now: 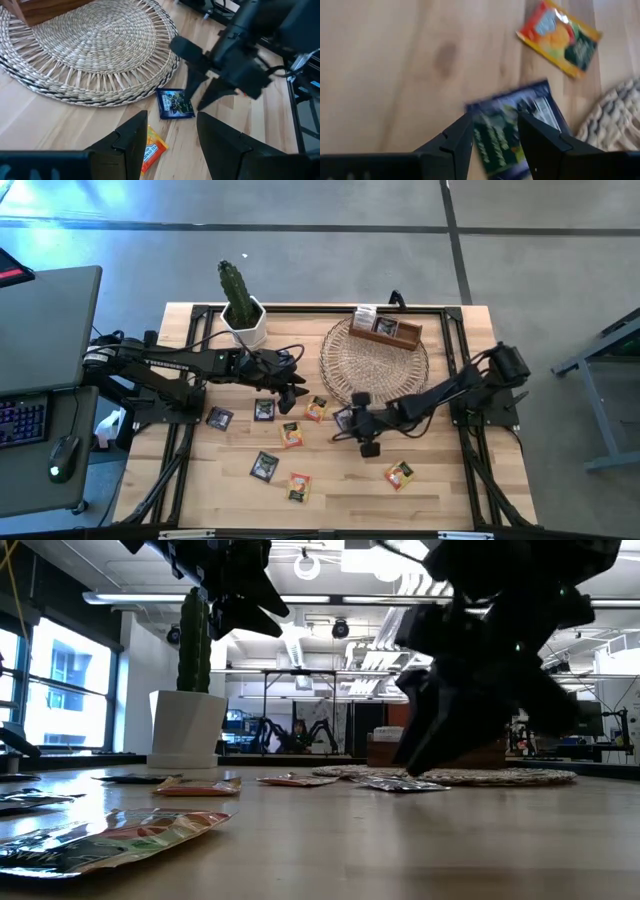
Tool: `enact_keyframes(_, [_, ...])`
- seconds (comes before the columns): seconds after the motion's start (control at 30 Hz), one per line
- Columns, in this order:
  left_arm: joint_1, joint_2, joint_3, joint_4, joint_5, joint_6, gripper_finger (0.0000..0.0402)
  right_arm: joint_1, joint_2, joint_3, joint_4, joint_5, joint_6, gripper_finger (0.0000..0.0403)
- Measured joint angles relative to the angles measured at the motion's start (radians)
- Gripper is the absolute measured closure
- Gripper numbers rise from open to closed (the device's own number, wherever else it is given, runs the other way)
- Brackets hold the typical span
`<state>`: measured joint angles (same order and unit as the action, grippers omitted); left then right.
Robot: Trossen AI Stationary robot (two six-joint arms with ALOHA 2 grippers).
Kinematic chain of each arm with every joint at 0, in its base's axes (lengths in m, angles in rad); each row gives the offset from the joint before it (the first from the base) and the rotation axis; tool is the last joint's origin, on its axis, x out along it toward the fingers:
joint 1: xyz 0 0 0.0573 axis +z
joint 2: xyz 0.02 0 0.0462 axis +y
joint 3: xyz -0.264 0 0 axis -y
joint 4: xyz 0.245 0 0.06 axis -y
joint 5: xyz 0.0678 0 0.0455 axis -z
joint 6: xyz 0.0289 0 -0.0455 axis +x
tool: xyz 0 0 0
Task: Pick & Place Tea
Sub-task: Put the blue tea bag into the middle section of the wooden organizer
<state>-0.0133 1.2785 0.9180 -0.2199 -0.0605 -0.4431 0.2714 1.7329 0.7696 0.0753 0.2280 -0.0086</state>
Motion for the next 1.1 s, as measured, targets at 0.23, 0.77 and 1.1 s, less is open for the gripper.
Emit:
enact_keyframes(0.23, [0.000, 0.000, 0.000, 0.000, 0.001, -0.007, 0.0232, -0.034, 0.048, 0.004, 0.004, -0.062, 0.009, 0.0251])
enact_keyframes(0.77, [0.000, 0.000, 0.000, 0.000, 0.000, -0.007, 0.0232, -0.108, 0.053, 0.005, -0.063, -0.229, -0.089, 0.0378])
enact_keyframes(1.1, [0.000, 0.000, 0.000, -0.003, 0.000, -0.008, 0.0232, -0.091, -0.020, -0.005, -0.087, -0.482, -0.297, 0.0399])
